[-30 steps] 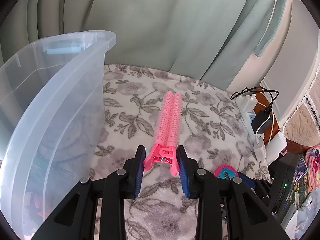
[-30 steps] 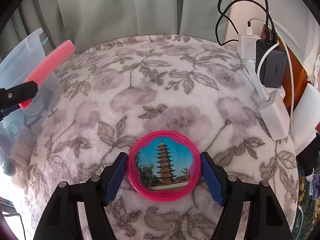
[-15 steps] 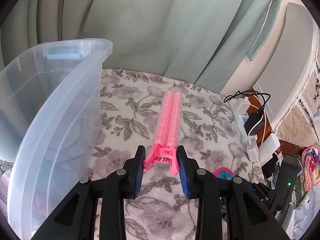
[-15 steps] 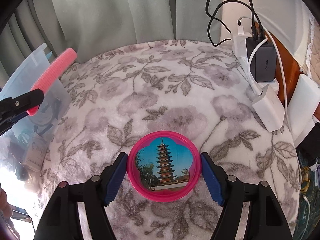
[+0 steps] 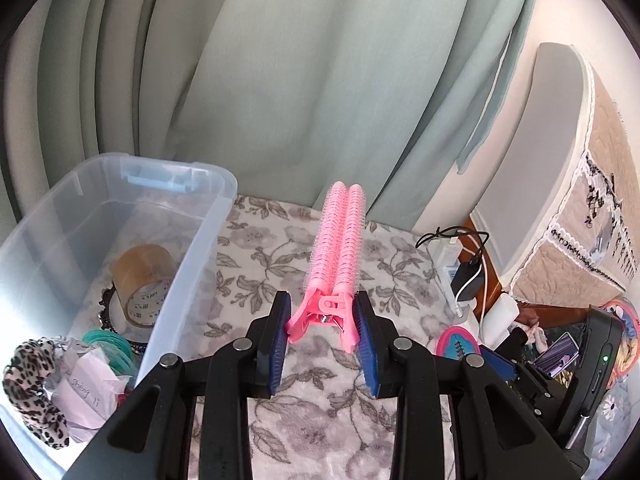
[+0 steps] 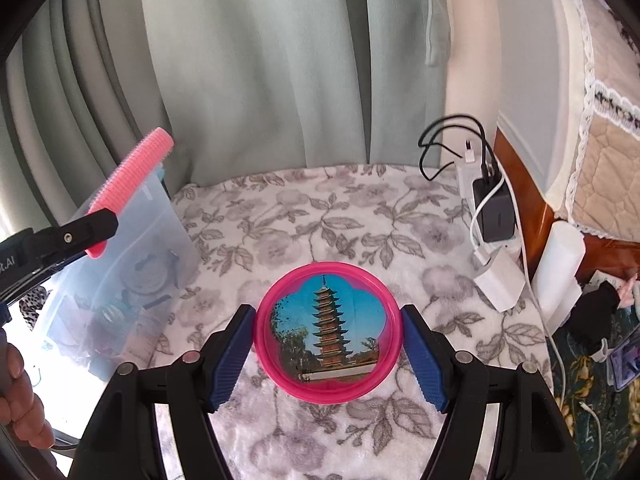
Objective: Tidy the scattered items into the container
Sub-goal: 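Carry the roller clip and pink mirror over the clear box with both tools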
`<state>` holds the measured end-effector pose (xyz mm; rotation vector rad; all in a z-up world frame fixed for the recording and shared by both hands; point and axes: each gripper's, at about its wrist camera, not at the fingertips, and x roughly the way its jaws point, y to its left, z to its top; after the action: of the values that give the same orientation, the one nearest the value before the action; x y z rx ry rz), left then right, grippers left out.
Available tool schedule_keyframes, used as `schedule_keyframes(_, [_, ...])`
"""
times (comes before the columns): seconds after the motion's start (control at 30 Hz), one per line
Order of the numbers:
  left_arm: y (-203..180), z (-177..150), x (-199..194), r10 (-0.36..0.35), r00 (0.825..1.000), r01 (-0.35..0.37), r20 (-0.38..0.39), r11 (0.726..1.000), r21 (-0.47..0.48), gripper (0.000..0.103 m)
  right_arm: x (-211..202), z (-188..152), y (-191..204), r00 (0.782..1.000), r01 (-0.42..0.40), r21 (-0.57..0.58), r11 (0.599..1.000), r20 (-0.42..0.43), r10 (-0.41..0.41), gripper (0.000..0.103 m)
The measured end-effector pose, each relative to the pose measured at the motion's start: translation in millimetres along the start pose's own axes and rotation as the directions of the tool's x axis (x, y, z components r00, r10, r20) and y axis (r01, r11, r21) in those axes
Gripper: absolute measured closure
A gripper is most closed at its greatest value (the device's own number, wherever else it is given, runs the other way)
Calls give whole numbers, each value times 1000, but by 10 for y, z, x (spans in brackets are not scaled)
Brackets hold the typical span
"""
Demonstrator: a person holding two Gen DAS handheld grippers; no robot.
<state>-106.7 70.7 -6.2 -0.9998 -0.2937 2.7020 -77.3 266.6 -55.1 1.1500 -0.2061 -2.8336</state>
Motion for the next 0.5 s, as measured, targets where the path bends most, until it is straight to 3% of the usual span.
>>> schedule_keyframes(0.5, [116, 115, -960, -9, 986, 13, 166, 1000, -25, 70, -955, 184, 626, 980, -45, -94, 995, 188, 62, 28])
